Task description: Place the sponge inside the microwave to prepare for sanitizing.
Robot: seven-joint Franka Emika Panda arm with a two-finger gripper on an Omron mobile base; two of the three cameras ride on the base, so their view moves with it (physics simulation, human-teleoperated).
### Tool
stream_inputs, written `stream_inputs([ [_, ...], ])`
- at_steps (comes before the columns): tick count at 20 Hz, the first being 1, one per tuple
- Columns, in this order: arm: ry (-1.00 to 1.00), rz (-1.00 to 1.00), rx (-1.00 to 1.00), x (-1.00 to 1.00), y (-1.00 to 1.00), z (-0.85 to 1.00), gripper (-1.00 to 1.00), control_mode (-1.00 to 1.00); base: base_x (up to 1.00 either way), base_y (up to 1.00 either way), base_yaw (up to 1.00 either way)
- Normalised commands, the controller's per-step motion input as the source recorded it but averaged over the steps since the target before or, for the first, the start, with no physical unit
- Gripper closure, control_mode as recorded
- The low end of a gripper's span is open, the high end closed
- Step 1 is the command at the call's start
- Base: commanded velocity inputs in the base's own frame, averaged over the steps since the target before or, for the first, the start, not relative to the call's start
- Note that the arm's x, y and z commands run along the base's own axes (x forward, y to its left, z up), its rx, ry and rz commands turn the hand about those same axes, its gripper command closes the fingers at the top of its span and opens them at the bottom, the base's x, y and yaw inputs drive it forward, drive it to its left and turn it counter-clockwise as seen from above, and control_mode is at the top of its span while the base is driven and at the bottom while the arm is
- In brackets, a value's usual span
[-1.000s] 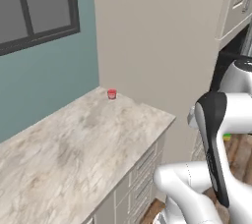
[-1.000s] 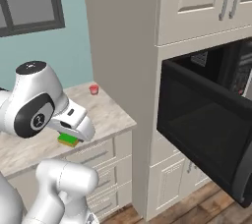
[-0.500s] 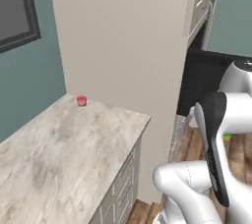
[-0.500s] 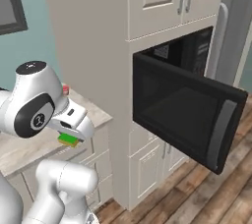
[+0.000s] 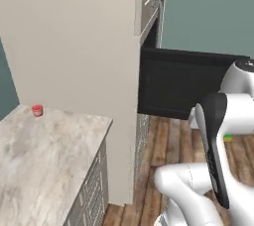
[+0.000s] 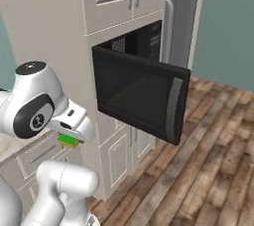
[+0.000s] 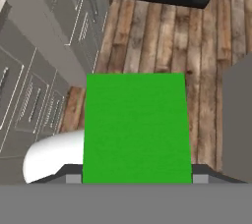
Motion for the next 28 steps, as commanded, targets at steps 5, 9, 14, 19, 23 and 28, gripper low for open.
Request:
stream_inputs([
  [5, 0.0, 0.0, 0.0, 0.0, 0.0, 0.0, 1.0, 1.0, 0.0, -0.78, -0.36],
  [9, 0.0, 0.0, 0.0, 0.0, 0.0, 0.0, 1.0, 1.0, 0.0, -0.69, -0.36],
  [14, 0.0, 0.0, 0.0, 0.0, 0.0, 0.0, 1.0, 1.0, 0.0, -0.56, -0.33],
  [19, 0.0, 0.0, 0.0, 0.0, 0.0, 0.0, 1.0, 1.0, 0.0, -0.39, -0.16],
  [23, 0.0, 0.0, 0.0, 0.0, 0.0, 0.0, 1.0, 1.0, 0.0, -0.62, -0.07],
  [28, 0.0, 0.0, 0.0, 0.0, 0.0, 0.0, 1.0, 1.0, 0.06, -0.73, -0.04],
])
